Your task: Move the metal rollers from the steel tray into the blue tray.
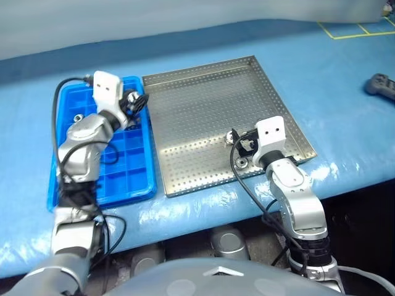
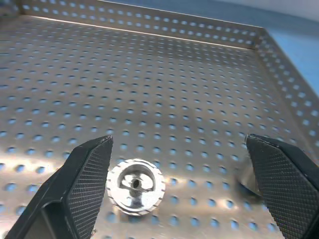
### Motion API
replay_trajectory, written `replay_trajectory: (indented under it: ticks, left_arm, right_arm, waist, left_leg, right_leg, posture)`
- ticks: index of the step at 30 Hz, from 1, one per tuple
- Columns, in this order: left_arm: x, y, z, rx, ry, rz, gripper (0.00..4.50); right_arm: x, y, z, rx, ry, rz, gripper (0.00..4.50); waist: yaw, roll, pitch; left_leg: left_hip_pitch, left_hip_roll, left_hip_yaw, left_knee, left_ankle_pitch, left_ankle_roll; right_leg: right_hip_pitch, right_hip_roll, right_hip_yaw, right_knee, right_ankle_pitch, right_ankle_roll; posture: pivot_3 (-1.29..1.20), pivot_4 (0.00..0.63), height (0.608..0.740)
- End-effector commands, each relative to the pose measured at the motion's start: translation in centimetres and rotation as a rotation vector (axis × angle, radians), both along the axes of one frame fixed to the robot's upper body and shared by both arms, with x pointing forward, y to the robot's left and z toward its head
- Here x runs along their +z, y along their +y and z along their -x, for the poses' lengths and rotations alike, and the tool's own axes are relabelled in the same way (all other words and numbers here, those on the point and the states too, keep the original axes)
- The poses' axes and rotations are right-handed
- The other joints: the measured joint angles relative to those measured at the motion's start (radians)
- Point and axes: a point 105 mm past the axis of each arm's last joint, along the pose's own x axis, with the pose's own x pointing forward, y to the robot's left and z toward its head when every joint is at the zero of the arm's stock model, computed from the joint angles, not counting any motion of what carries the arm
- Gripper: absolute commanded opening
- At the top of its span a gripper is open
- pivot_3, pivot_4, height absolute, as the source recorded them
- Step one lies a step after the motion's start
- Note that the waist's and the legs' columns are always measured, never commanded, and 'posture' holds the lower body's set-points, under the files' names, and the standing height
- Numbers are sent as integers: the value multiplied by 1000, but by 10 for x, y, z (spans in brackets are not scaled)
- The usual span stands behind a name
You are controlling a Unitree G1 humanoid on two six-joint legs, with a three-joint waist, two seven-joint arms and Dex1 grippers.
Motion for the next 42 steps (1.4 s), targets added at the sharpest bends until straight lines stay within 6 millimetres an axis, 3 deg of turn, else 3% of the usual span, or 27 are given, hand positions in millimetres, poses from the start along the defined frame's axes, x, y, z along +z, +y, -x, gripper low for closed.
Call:
replay_trajectory:
  ticks: [1, 4, 8, 15, 17, 20, 26, 29, 33, 41, 42]
  left_arm:
    - [21, 13, 24, 9, -40, -31, 1726]
    - [9, 25, 40, 77, 16, -67, 1726]
    - [-9, 23, 49, 110, 83, -72, 1726]
    - [-37, 23, 57, 145, 178, -78, 1726]
    - [-38, 22, 55, 139, 183, -62, 2447]
    - [-25, 13, 50, 108, 130, -11, 3249]
    - [7, -6, 41, -2, -15, 88, 3249]
    - [25, -19, 40, -75, -84, 189, 3249]
    - [26, -34, 39, -152, -95, 195, 3249]
    - [23, -47, 37, -189, -81, 215, 3249]
    - [22, -45, 36, -180, -82, 210, 3279]
  right_arm:
    - [11, 7, -3, 41, -48, -11, 4500]
    - [9, 14, -5, 73, -37, -13, 4500]
    - [10, 21, -8, 104, -35, -15, 4500]
    - [12, 19, -9, 105, -42, -12, 4500]
    - [13, 18, -9, 103, -43, -11, 4500]
    - [12, 17, -9, 97, -39, -12, 4500]
    - [1, 6, 0, 48, 27, -13, 4500]
    - [-5, -10, 4, -37, 63, -20, 4500]
    - [-11, -28, 9, -130, 102, -10, 4500]
    - [-28, -39, 7, -190, 183, -47, 4500]
    - [-31, -40, 6, -201, 193, -61, 4315]
  waist:
    - [31, -1, 0]
    - [79, -1, 0]
    - [124, -1, 0]
    - [151, -1, 0]
    - [153, -1, 0]
    - [152, -1, 0]
    - [151, -1, 0]
    - [149, -1, 0]
    - [142, -1, -1]
    - [120, -1, -1]
    - [117, -1, -1]
  left_leg:
    - [0, 0, 0, 0, 0, 0]
    - [0, -1, -1, 0, 0, 0]
    - [1, 0, -1, 0, 0, 0]
    - [1, 0, -1, -1, 0, 0]
    - [1, 0, -1, -1, 0, 0]
    - [1, 0, -1, -1, 0, 0]
    - [1, 0, -1, -1, 0, 0]
    - [1, 0, -1, -1, 0, 0]
    - [1, 0, 0, -1, 0, 0]
    - [1, 0, 0, -1, 0, 0]
    - [1, 0, 0, -1, 0, 0]
  right_leg:
    - [0, -1, -1, 0, 0, 0]
    - [1, -1, -2, -1, 0, 0]
    - [1, -1, -2, -1, 0, -1]
    - [1, -1, -3, -1, 2, -6]
    - [1, -1, -3, -1, 2, -7]
    - [1, -1, -3, -1, 2, -7]
    - [1, -1, -3, -1, 2, -7]
    - [0, -1, -3, -1, 2, -8]
    - [1, -1, -3, -1, 2, -8]
    - [1, 0, -2, -1, 0, -5]
    - [1, 0, -2, -1, 0, -5]
  posture:
    - [-84, 150, 740]
    - [-46, 150, 740]
    - [-28, 150, 740]
    - [-23, 150, 740]
    - [-29, 150, 740]
    - [-41, 150, 740]
    - [-64, 150, 740]
    - [-78, 150, 740]
    - [-107, 150, 740]
    - [-125, 150, 740]
    - [-125, 150, 740]
